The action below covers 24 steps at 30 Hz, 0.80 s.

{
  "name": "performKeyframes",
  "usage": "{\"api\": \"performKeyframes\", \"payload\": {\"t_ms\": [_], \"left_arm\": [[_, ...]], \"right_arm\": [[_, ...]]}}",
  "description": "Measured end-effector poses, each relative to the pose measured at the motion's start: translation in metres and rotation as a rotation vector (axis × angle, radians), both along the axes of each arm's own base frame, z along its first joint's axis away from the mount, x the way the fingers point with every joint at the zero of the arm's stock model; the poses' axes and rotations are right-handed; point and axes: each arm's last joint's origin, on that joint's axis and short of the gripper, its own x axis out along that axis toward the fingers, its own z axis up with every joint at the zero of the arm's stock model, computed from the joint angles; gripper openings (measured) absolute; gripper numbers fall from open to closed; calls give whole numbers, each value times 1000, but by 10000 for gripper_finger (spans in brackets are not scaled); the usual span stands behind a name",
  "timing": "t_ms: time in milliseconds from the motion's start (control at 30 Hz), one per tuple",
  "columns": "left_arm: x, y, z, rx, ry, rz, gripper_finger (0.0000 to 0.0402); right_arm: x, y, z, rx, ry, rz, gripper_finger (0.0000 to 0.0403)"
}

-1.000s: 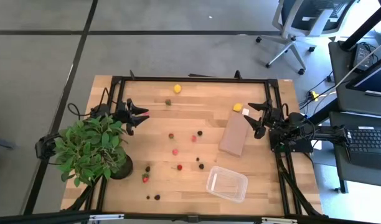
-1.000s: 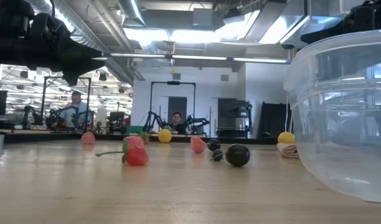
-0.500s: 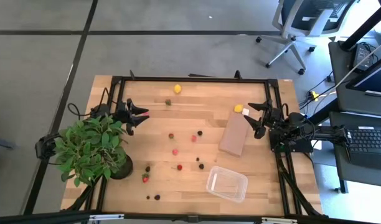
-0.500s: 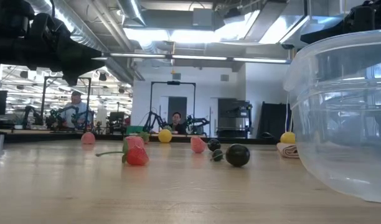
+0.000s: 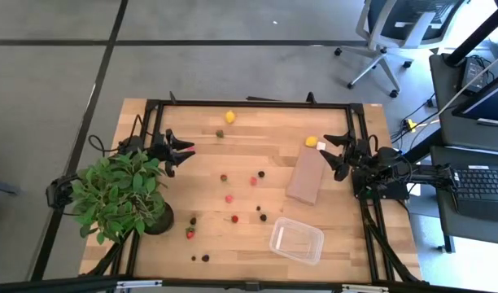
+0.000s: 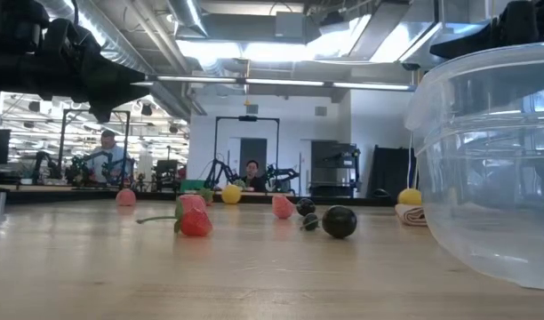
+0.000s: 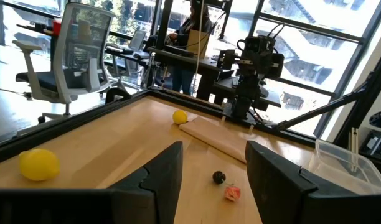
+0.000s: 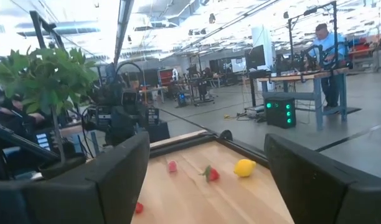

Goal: Pick and placing Produce into tupperware
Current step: Put the lemon into the transparent container

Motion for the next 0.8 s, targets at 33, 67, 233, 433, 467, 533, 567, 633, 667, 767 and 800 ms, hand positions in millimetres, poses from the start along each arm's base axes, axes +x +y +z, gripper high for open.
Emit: {"api": "performKeyframes", "payload": {"t_ms": [33,67,233,433,467,533,567,633,667,767,800], "left_arm": [[0,0,0,0,0,0,165],[0,0,0,0,0,1,165],[0,0,0,0,0,0,165],[0,0,0,0,0,0,165],[0,0,0,0,0,0,165],[0,0,0,0,0,0,165],[0,0,0,0,0,0,165],[0,0,0,0,0,0,165],[0,0,0,0,0,0,165],[0,0,0,0,0,1,165],[0,0,0,0,0,5,165]], "right_arm": [[0,0,0,5,-2,1,318],[0,0,0,13,-4,4,318],[1,1,-3,43,14,47,318],[1,-1,-9,86,60,-34,318],[1,-1,-9,94,60,-35,318],[1,-2,-8,116,45,-34,318],[1,-2,-8,124,38,-35,318],[1,-2,-7,109,32,-38,318],[1,-2,-7,86,45,-43,318],[1,-2,-7,22,74,-54,319],[1,-2,-6,14,66,-56,320]]}}
